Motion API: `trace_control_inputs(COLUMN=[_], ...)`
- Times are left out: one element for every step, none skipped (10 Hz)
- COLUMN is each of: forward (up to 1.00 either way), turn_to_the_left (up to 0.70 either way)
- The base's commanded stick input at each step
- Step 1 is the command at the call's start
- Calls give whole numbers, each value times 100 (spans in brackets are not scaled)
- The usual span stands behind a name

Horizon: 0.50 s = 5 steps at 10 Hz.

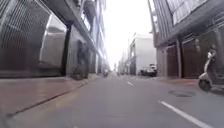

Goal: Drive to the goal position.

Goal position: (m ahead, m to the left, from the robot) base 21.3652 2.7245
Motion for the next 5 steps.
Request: trace_control_inputs(forward=[100,100,100,100,100], turn_to_the_left=[0,0,0,0,0])
